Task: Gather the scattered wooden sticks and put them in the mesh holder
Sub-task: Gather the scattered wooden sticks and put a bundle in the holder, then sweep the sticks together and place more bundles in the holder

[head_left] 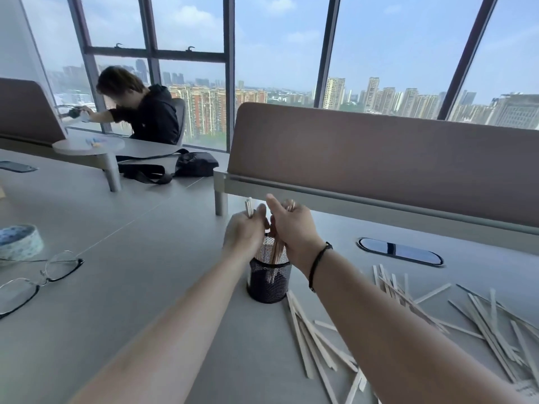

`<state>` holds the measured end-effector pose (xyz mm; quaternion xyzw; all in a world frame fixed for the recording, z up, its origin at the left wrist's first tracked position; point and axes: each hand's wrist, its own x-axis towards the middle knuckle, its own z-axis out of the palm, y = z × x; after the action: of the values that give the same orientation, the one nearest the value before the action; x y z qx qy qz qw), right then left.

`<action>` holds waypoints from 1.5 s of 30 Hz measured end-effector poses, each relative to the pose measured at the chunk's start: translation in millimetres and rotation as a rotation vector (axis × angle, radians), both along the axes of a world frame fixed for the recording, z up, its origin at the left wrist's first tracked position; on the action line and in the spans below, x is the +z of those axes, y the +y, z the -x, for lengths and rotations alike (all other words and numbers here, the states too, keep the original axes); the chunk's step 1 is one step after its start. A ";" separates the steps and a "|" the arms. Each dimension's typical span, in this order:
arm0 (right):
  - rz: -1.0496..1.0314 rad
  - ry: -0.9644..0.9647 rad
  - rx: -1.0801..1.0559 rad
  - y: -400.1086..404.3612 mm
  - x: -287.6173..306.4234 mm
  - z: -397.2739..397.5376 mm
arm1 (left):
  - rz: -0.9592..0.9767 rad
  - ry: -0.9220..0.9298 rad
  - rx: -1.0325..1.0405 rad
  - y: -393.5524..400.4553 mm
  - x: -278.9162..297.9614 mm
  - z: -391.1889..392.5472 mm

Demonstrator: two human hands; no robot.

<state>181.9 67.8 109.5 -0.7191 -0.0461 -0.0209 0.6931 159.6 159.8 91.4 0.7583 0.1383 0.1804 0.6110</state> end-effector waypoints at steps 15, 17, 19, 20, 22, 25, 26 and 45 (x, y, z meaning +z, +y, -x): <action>0.213 -0.044 0.128 -50.9 -36.4 42.1 | 0.068 0.137 -0.130 -29.4 -21.4 41.3; 0.118 -0.031 0.104 -71.6 -38.9 56.7 | 0.116 0.097 -0.124 -40.2 -24.4 47.4; 0.115 -0.031 0.064 -96.4 -43.5 68.5 | 0.091 0.016 -0.064 -49.3 -27.3 58.9; 0.151 -0.038 0.056 -110.7 -46.7 74.9 | 0.051 -0.062 0.008 -52.1 -29.4 69.1; 0.259 -0.078 0.024 -143.0 -53.8 88.2 | -0.155 -0.375 0.174 -56.4 -35.6 95.2; 0.595 -0.138 -0.037 -196.3 -65.8 111.4 | -0.576 -0.706 -0.006 -73.5 -55.2 134.0; 0.706 -0.144 -0.054 -211.8 -69.0 120.5 | -0.689 -0.716 -0.156 -81.5 -62.5 143.5; 1.208 -0.303 0.279 -286.1 -92.8 211.5 | -1.132 0.114 -0.489 -163.2 -86.7 112.8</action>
<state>-29.6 -218.3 16.7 -0.9594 -0.2405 -0.0024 0.1474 46.9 -3.4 4.8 0.9830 -0.1244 0.0397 0.1292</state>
